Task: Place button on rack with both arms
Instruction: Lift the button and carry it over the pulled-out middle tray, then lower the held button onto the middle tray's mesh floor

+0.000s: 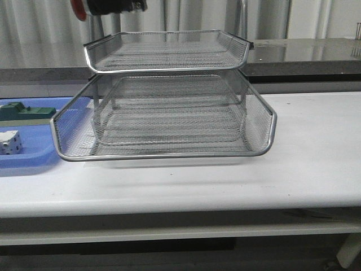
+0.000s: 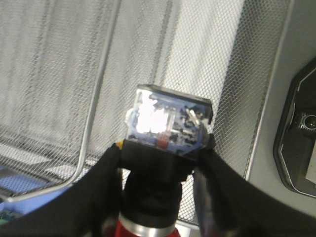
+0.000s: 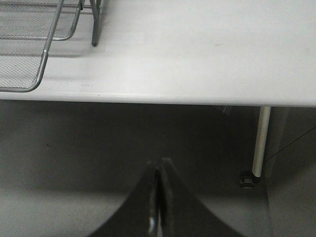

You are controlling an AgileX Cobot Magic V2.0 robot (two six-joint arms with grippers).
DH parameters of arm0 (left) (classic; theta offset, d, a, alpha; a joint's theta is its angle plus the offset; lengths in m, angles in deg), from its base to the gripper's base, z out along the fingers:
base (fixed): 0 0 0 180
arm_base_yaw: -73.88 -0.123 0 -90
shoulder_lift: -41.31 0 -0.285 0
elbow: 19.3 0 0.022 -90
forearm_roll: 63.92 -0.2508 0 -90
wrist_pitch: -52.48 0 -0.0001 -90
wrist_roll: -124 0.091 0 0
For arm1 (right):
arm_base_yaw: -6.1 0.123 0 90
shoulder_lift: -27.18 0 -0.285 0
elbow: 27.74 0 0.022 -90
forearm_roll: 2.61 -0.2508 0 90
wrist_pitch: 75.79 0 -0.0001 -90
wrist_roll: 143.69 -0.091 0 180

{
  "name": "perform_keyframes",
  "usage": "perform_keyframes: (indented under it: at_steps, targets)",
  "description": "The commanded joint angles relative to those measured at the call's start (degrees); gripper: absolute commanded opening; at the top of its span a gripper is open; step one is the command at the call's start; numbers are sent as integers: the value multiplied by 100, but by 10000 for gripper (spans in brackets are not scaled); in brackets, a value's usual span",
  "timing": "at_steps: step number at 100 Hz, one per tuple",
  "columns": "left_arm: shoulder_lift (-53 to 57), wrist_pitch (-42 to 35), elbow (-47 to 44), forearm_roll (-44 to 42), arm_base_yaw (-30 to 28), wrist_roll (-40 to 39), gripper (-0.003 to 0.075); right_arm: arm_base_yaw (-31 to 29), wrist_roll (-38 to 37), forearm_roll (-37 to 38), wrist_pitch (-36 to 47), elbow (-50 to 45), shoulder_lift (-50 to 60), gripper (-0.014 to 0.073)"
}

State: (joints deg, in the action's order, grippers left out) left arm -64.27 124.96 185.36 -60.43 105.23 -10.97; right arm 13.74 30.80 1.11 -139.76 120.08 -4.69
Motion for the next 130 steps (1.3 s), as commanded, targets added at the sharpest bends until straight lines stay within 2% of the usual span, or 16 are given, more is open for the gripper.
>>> perform_keyframes:
  at_steps: [1,33,70,80,87,95,105,112,130]
  targets:
    - [12,-261,142,-10,144,-16,-21,-33,16,66,346,183,-56,-71]
    - [-712,-587,142,-15,173,-16,-21,-33,16,66,346,183,-56,-71]
    - [-1070,-809,142,217,173,-16,-13,-33,16,66,346,183,-56,-71]
    - [-1070,-822,142,278,173,-16,53,-33,16,66,346,183,-56,-71]
    - [-1070,-822,142,279,173,-16,141,-33,16,66,346,183,-56,-71]
    - [-1070,-822,142,303,173,-16,278,-33,16,66,346,183,-56,-71]
    - [-1070,-845,142,340,173,-16,392,-33,16,66,346,183,-56,-71]
    - [-1070,-857,142,340,173,-16,420,-33,16,66,346,183,-56,-71]
    - [-1070,-857,142,340,173,-16,421,-33,16,66,346,183,-56,-71]
